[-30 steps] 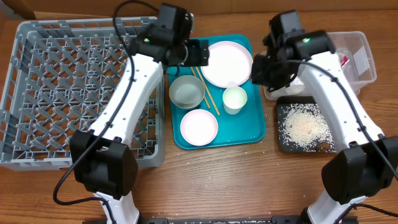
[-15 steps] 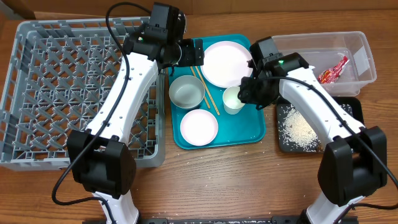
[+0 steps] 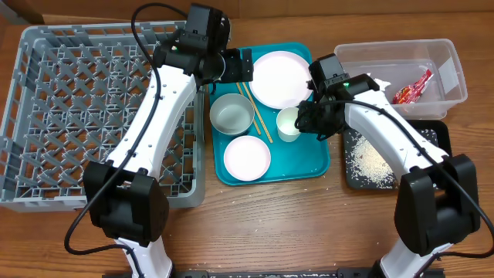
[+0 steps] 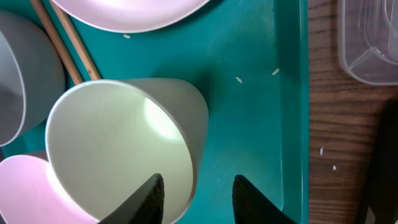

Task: Sort waste into correct bins and load items into the dishwasher
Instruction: 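Grasp the white cup with the right gripper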

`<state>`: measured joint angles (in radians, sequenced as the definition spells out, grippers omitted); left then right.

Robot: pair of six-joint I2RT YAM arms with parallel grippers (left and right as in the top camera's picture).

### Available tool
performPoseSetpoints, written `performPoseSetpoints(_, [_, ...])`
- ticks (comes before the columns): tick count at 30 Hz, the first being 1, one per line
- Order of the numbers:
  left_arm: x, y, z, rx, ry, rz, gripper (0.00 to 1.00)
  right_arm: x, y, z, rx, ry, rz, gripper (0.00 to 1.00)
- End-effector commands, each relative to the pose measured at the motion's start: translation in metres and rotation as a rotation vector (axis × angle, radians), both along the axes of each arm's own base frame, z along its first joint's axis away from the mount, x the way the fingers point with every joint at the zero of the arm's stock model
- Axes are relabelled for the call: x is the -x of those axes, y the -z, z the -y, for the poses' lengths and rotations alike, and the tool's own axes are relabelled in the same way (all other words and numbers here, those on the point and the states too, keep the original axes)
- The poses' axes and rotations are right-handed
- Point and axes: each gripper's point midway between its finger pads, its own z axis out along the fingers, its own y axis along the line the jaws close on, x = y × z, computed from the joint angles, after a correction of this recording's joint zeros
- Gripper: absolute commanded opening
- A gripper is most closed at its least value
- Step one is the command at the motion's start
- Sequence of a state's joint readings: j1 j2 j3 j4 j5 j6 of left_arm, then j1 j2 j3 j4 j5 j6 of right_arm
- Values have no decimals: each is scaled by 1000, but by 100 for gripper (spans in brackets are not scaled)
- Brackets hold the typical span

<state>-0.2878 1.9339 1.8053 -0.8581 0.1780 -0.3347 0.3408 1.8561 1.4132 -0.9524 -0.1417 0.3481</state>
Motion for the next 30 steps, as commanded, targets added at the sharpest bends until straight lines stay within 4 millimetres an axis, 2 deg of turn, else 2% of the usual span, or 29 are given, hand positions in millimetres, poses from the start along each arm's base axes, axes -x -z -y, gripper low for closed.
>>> performPoseSetpoints(1, [-2, -9, -2, -4, -8, 23, 96, -2, -1, 1, 5, 9, 13, 38])
performPoseSetpoints(9, [-1, -9, -2, -5, -8, 22, 98, -4, 3, 0, 4, 19, 8, 37])
performPoseSetpoints(11, [-1, -9, -2, -5, -8, 23, 98, -5, 3, 0, 2, 19, 13, 31])
performPoseSetpoints(14, [-1, -9, -2, -6, -5, 23, 98, -6, 3, -1, 0, 19, 19, 29])
performPoseSetpoints(30, [-2, -9, -2, -10, 0, 26, 100, -9, 3, -2, -4, 19, 29, 29])
